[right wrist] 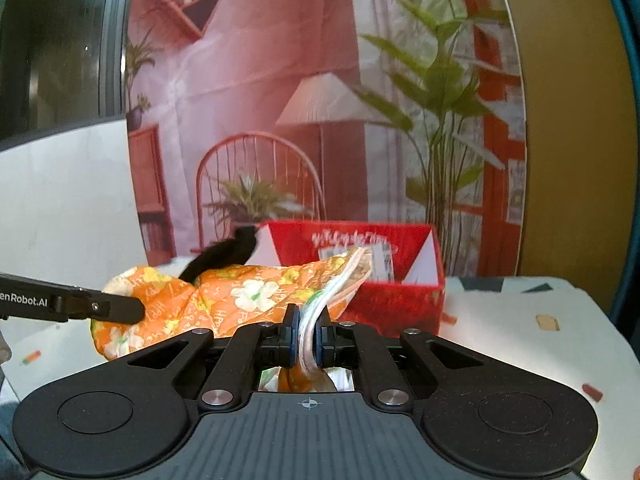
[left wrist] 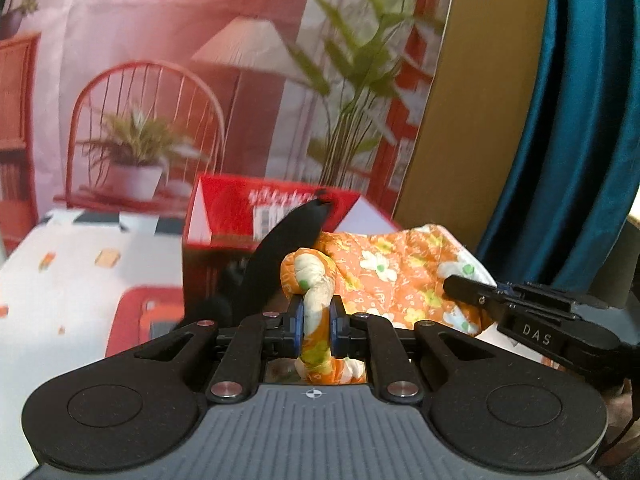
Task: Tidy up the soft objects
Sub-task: 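Lift the oven mitt with the left tool and carry it into the red box, then open the left tool to release the oven mitt inside the box, then move the left tool back to the pile toward the black gloves, then close the left tool on a black glove while the right tool grasps the grey-fingered glove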
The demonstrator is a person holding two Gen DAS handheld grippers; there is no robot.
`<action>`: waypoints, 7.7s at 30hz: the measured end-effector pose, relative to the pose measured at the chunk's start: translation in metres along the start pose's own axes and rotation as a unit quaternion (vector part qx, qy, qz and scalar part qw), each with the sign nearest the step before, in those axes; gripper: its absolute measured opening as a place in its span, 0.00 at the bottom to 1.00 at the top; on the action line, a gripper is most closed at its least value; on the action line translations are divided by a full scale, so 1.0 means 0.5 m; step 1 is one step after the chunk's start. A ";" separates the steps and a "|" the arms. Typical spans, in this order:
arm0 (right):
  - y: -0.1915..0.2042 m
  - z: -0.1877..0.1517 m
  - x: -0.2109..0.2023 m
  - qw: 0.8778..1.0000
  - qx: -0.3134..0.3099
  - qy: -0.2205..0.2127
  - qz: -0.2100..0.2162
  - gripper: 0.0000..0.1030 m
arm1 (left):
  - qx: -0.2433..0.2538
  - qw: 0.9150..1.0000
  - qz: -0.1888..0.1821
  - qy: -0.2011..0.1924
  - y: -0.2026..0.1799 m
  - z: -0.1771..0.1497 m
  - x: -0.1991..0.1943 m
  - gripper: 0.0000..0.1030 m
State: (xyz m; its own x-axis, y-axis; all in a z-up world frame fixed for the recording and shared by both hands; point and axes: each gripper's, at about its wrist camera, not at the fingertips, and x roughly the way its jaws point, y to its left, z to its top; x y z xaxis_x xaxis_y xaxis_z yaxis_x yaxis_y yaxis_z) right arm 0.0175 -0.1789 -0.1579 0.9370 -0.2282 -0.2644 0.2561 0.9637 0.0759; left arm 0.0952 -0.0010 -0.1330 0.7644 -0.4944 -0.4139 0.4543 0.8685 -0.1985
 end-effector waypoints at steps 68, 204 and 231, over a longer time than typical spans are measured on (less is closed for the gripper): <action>-0.118 0.089 0.534 0.961 0.023 0.267 -0.063 0.18 | 0.016 0.981 0.051 0.185 0.116 0.164 0.458 0.43; -0.018 -0.178 0.098 0.986 0.115 0.121 0.025 0.45 | -0.046 0.988 0.038 0.146 0.052 -0.198 0.105 0.21; -0.026 -0.182 0.096 0.983 0.134 0.121 0.033 0.44 | -0.050 0.988 0.042 0.140 0.052 -0.196 0.095 0.20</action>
State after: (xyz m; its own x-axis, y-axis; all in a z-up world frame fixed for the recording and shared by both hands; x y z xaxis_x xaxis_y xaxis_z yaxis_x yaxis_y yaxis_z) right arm 0.0375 -0.1897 -0.2593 0.8781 -0.0955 -0.4688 0.2808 0.8963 0.3433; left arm 0.0986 0.0016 -0.2448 0.6349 -0.4024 -0.6595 0.3365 0.9124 -0.2328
